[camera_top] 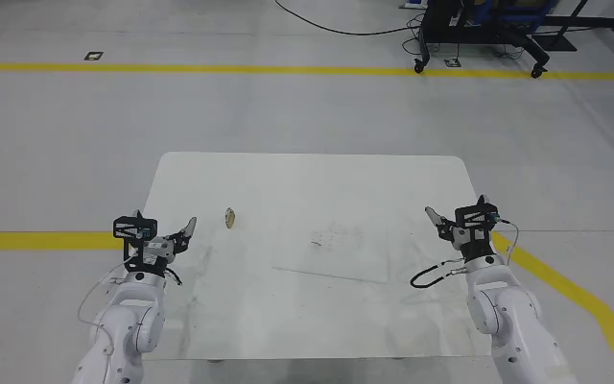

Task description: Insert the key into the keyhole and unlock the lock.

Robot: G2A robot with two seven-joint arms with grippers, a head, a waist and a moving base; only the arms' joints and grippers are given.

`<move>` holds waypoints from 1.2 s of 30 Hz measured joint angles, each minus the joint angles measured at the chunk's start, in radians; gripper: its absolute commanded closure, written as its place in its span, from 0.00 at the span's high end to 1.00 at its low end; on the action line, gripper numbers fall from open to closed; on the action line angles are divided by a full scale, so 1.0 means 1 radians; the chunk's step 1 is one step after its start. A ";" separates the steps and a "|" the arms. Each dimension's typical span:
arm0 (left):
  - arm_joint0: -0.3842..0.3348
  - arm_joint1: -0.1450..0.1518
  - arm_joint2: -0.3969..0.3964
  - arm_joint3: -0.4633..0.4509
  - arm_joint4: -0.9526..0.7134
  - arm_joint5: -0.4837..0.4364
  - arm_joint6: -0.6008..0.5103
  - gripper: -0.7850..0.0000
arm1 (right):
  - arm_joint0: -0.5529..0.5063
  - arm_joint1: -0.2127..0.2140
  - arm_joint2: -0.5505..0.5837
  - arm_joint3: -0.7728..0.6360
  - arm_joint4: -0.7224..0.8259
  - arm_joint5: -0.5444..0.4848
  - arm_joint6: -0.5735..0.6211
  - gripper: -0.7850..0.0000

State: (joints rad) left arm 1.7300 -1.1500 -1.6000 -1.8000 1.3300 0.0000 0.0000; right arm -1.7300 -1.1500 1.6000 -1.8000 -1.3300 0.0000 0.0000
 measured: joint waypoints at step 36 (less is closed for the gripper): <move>0.000 0.000 0.000 0.000 0.000 0.000 0.000 1.00 | 0.244 -0.019 -0.345 0.106 -0.090 -0.387 0.198 1.00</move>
State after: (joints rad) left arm 1.7300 -1.1500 -1.6000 -1.8000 1.3300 0.0000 0.0000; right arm -1.4856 -1.1694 1.2552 -1.6943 -1.4204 -0.3869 0.1981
